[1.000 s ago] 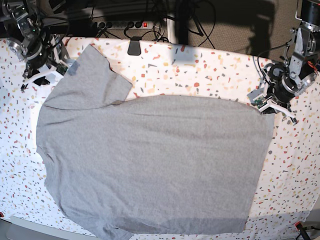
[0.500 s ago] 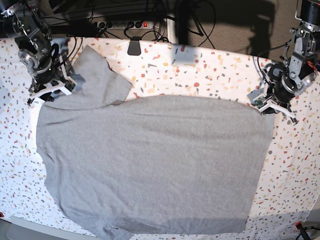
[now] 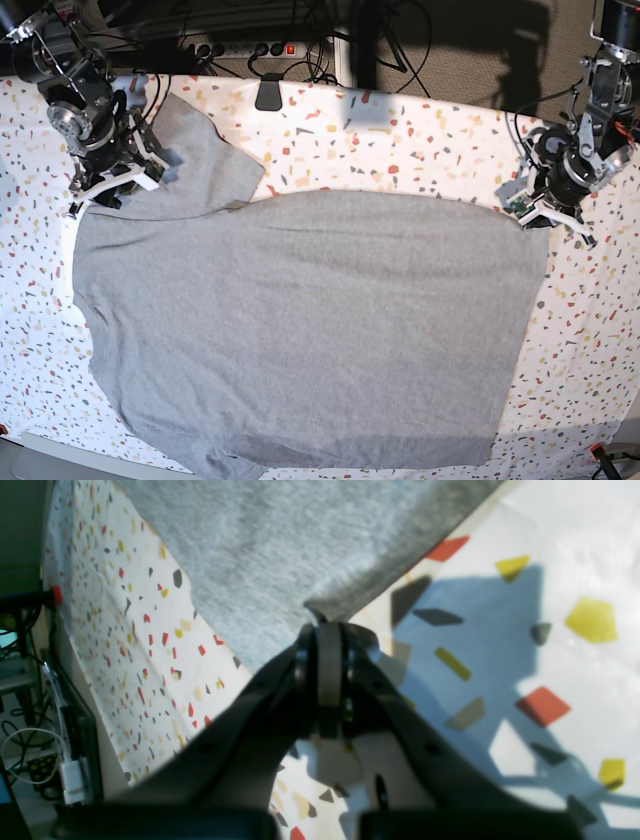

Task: Fold the T-shirt properly
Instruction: 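Grasp the grey shirt's edges with both grippers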

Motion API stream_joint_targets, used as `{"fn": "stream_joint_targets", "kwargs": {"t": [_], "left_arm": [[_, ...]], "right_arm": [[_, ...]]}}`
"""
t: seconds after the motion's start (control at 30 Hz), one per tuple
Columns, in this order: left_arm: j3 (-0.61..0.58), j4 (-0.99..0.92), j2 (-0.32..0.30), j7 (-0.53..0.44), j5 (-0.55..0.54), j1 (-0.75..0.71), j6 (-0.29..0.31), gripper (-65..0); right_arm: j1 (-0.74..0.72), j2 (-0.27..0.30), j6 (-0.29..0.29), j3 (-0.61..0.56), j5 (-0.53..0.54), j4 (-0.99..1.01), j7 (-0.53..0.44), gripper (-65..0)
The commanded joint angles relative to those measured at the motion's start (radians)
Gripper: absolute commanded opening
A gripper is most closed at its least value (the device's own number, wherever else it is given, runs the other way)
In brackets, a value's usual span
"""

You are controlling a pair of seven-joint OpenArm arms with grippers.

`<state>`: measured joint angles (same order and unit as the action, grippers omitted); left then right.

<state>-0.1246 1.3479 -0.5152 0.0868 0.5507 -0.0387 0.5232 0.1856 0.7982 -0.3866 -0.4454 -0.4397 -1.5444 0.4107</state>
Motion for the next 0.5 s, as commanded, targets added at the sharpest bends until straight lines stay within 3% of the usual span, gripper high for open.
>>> {"fn": "stream_joint_targets", "kwargs": {"t": [0.0,0.17,0.33,0.47], "left_arm": [[0.004,0.007,-0.014,-0.004,-0.013,0.008,-0.003,-65.0],[0.004,0.007,-0.015,-0.004,-0.024,0.008,-0.003,-65.0],[0.004,0.006,-0.015,-0.003,-0.024,0.008,-0.003,-65.0],[0.004,0.006,-0.015,-0.004,-0.025,0.008,-0.003,-65.0]], "right_arm": [[0.008,0.004,-0.048,-0.025,0.053,-0.005,-0.028,-36.4],[0.009,0.037,-0.048,-0.075,0.05,-0.027,0.057,-36.4],[0.045,0.133,-0.043,-0.079,0.059,-0.095,0.2,-36.4],[0.104,0.192,0.004,-0.079,0.058,-0.151,0.212,-36.4]]}}
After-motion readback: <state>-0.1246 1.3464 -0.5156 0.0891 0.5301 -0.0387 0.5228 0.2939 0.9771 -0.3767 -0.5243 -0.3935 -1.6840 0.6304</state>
